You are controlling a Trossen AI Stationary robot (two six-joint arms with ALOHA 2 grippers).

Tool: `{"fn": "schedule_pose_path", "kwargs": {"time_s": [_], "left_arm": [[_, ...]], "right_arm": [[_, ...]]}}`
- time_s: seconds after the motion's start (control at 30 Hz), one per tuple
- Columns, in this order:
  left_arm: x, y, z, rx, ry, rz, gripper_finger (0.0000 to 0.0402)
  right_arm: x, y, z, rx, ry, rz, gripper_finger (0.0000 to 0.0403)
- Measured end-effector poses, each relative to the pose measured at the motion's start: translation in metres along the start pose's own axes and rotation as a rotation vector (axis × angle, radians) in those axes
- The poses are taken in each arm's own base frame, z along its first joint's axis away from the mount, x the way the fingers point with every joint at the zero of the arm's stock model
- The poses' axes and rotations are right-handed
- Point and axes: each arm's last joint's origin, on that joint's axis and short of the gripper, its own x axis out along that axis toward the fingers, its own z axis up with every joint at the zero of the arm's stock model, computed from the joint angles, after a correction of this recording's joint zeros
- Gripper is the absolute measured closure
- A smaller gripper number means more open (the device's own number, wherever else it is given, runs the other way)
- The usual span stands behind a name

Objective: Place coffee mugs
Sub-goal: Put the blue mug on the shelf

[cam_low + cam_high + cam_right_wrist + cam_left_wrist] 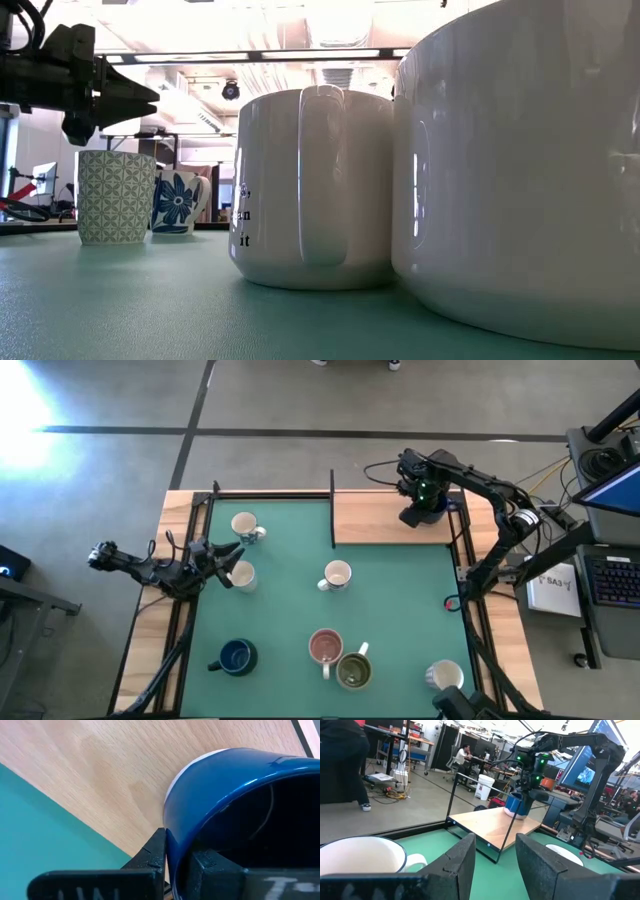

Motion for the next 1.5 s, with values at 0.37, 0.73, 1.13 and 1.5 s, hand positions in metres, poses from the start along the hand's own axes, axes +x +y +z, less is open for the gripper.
{"fn": "schedule_pose_path", "kwargs": {"time_s": [0.37,0.73,1.13,1.5], "left_arm": [[0.000,0.000,0.000,0.000,0.000,0.000,0.0278],[0.000,0.000,0.000,0.000,0.000,0.000,0.0278],[0.000,0.000,0.000,0.000,0.000,0.000,0.0278],[0.000,0.000,0.000,0.000,0.000,0.000,0.0278]], "right_arm": [[0.000,0.000,0.000,0.045,0.000,-0.009,0.0326],[-0.011,-0.002,0.005,0.294,-0.053,-0.004,0.0261],[-0.014,-0.004,0.018,0.413,-0.182,0.003,0.0289],[-0.011,-0.005,0.016,0.343,-0.143,-0.051,0.0375]]}}
